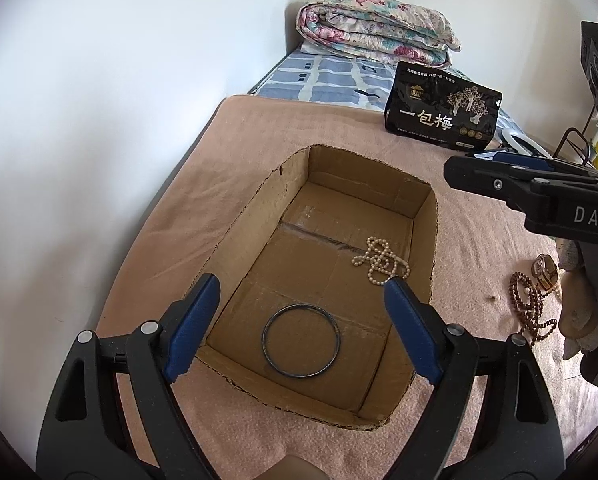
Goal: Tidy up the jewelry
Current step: 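Withdraw both open grippers from the box back toward the jewelry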
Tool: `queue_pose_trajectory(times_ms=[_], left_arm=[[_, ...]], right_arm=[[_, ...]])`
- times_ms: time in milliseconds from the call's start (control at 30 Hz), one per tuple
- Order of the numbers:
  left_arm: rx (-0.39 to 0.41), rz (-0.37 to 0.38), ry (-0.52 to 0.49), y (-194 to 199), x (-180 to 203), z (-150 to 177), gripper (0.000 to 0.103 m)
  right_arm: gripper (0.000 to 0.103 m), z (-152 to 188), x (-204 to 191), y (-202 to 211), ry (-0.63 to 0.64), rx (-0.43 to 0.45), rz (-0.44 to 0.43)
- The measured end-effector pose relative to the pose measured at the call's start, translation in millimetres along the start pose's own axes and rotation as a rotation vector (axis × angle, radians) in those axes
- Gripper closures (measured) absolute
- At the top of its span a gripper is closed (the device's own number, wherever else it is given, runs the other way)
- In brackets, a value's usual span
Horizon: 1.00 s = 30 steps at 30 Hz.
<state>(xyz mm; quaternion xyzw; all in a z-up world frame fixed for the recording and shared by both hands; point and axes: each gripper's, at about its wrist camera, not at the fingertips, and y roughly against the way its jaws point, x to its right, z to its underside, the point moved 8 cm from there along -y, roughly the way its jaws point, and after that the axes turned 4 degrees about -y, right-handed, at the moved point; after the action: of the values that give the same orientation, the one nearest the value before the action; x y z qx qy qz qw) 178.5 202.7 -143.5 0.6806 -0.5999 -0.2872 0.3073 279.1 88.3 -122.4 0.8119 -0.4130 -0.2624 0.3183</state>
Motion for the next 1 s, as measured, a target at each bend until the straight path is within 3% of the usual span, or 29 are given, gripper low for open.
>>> queue_pose_trajectory(times_ms=[167,467,1000], left_arm=[[0.015,-0.005,-0.017,4,8,-1,0.016],[0.036,0.032,-0.052,14,38,-4,0.016],[0.033,0.161,-0.143,22,133,-6,0.016]], right_arm=[[0.001,6,14,14,-0.029,0.012,0.026],[0.000,20,51,46,-0.110,0.016,0.075],[0.000,63,146,118,-0.195,0.018,0.203]])
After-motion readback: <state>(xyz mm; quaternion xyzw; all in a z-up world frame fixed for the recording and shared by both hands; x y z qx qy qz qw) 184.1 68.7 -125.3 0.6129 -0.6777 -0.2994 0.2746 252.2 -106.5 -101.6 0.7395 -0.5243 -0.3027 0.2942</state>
